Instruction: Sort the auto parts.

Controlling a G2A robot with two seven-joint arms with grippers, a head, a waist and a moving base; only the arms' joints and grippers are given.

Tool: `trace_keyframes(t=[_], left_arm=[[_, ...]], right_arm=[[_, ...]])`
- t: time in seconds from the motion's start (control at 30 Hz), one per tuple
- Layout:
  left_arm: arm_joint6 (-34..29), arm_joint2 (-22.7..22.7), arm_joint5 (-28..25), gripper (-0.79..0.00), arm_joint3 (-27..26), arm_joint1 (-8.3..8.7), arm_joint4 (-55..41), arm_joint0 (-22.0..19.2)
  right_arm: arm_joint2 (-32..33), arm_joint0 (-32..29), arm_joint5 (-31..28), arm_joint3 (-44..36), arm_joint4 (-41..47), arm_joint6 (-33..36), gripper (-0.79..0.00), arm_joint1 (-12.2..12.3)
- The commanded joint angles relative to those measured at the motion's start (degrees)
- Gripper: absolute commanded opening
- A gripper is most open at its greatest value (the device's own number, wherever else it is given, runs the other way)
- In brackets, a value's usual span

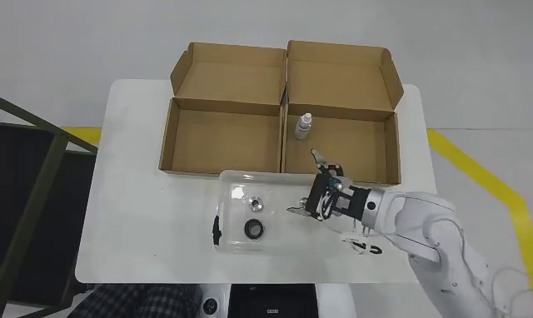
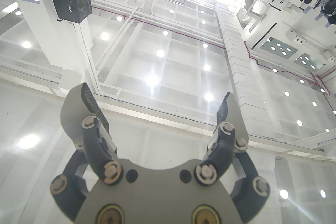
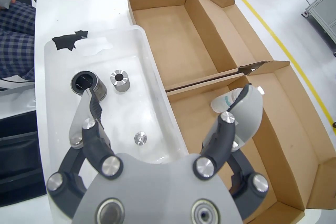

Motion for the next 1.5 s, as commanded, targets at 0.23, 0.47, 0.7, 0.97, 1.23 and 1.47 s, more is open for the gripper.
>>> trace_keyframes(t=[0.23,0.47,0.7,0.97,1.23,1.47], left_arm=[[0.0,0.0,0.0,0.0,0.0,0.0,0.0,0.0],[0.0,0.0,0.0,0.0,0.0,0.0,0.0,0.0],[0.0,0.0,0.0,0.0,0.0,0.0,0.0,0.0],[0.0,0.0,0.0,0.0,0.0,0.0,0.0,0.0],[0.0,0.0,0.0,0.0,0.0,0.0,0.0,0.0],[0.0,0.0,0.0,0.0,0.0,0.0,0.0,0.0]], right_arm=[[-3.0,-1.7,-2.7,1.8,-6.2,-0.6,0.0,0.4],[-4.8,-2.0,-3.5,3.3,-10.3,-0.2,0.0,0.6],[-5.9,-2.3,-3.6,3.8,-14.4,0.5,0.0,0.8],[-7.5,-1.5,-2.5,6.0,-17.4,1.9,0.0,0.8],[-9.2,-0.1,-2.0,6.9,-18.8,4.8,-0.092,0.7],[-10.4,0.6,-1.4,7.3,-19.6,6.8,-0.225,0.6]])
